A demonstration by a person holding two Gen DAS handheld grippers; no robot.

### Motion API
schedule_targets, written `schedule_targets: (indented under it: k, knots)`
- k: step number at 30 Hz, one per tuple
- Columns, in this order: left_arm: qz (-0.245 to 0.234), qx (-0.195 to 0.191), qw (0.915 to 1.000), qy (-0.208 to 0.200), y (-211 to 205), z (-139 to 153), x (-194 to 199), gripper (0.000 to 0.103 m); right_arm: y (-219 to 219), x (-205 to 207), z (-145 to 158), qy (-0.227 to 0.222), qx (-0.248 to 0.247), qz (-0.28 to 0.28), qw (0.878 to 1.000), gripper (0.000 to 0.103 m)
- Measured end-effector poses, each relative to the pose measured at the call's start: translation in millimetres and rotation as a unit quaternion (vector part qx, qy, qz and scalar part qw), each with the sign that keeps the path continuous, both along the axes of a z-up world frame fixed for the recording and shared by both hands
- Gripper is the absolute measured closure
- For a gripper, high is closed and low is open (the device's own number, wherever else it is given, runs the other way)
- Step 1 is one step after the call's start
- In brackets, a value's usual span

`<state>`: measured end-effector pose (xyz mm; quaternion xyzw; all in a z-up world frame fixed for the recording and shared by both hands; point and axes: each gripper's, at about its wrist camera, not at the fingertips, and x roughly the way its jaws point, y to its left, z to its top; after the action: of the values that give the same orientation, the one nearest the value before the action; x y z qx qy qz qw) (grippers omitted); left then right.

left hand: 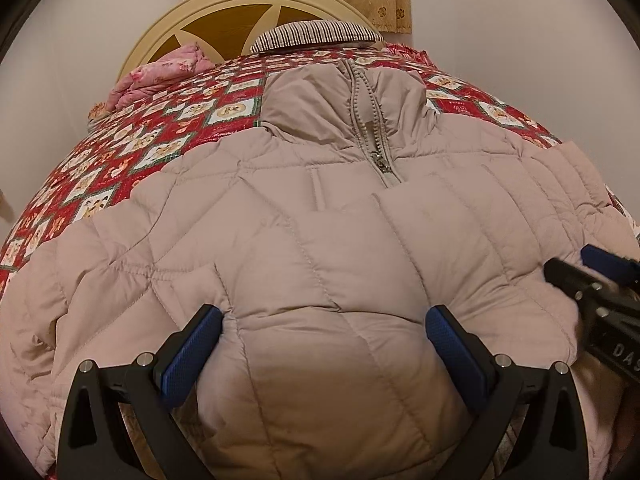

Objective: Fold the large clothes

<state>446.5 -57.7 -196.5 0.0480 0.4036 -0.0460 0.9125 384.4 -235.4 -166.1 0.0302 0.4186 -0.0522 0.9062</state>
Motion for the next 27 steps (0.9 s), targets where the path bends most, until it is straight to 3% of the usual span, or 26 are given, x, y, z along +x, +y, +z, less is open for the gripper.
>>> schedule_targets:
  k: [16, 22, 27]
  knots:
    - [0.003, -0.014, 0.9999, -0.008, 5.5, 4.4, -5.0, 0.001, 7.0, -0.4, -11.7, 0.01, -0.018, 0.0, 1.0, 0.041]
    - [0.041, -0.059, 0.9967, -0.039, 57.4, 43.4, -50.9, 0.001, 5.2, -0.3, -12.4, 0.008, -0.012, 0.0, 1.0, 0.04]
    - [0.081, -0.017, 0.9923, -0.093, 126.7, 75.3, -127.3, 0.001, 5.5, -1.6, -11.9, 0.006, -0.005, -0.001, 1.0, 0.04]
